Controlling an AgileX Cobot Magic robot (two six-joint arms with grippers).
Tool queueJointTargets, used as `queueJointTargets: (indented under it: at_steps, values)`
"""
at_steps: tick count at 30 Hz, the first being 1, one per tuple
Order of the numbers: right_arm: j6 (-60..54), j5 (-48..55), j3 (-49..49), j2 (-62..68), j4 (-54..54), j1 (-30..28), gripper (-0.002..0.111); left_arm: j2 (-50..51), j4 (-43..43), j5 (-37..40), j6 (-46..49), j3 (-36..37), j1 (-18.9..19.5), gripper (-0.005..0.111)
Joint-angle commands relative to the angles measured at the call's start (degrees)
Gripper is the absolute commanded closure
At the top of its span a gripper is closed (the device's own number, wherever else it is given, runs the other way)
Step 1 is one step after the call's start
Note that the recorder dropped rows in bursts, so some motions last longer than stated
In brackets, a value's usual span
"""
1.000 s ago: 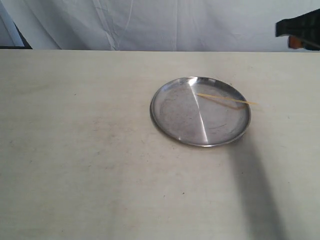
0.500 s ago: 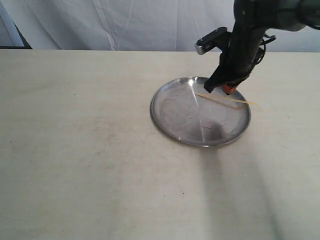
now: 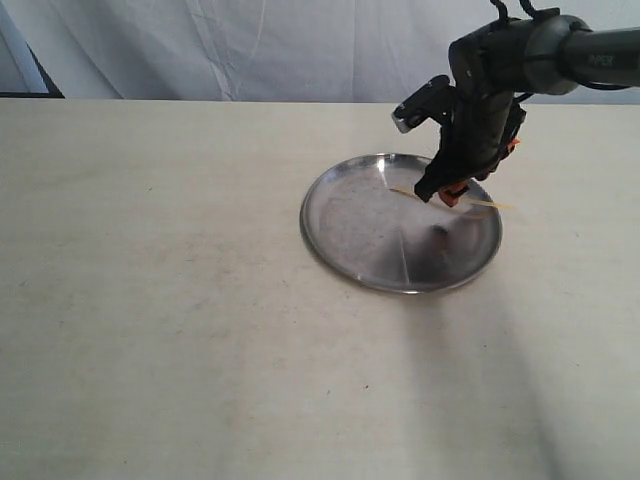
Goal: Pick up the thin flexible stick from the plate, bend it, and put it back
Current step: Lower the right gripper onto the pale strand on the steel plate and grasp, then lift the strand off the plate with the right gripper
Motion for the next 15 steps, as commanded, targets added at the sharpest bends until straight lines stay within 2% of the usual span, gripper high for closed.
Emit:
queueJointTargets:
  at_steps: [1,3,6,9,13,15]
  values:
    - [0.5,-0.4,-0.5,1.4,0.4,-1.3,0.049,-0.3,-0.3,-0.4,0.0,-0.5,0.1,0.107]
    - [0.5,-0.5,-0.5,2.1,0.7,-1.3,0.049,-0.3,-0.3,-0.4,0.0,-0.5,0.1,0.107]
    - [0.5,-1.0,-0.5,3.3,2.2,-1.3,0.056,-0.3,-0.3,-0.4,0.0,-0.5,0.1,0.107]
    - [0.5,-0.3,-0.5,4.3,2.1,-1.3,0.072,-0.3,-0.3,-0.4,0.0,-0.5,0.1,0.107]
    - [0.5,1.6,-0.5,4.8,2.3,-1.3,0.109,-0.3,-0.3,-0.4,0.0,-0.5,0.1,0.107]
    - [0.5,2.2,-0.5,4.4,3.8,-1.3,0.108,-0.3,-0.3,-0.4,0.0,-0.5,0.1,0.107]
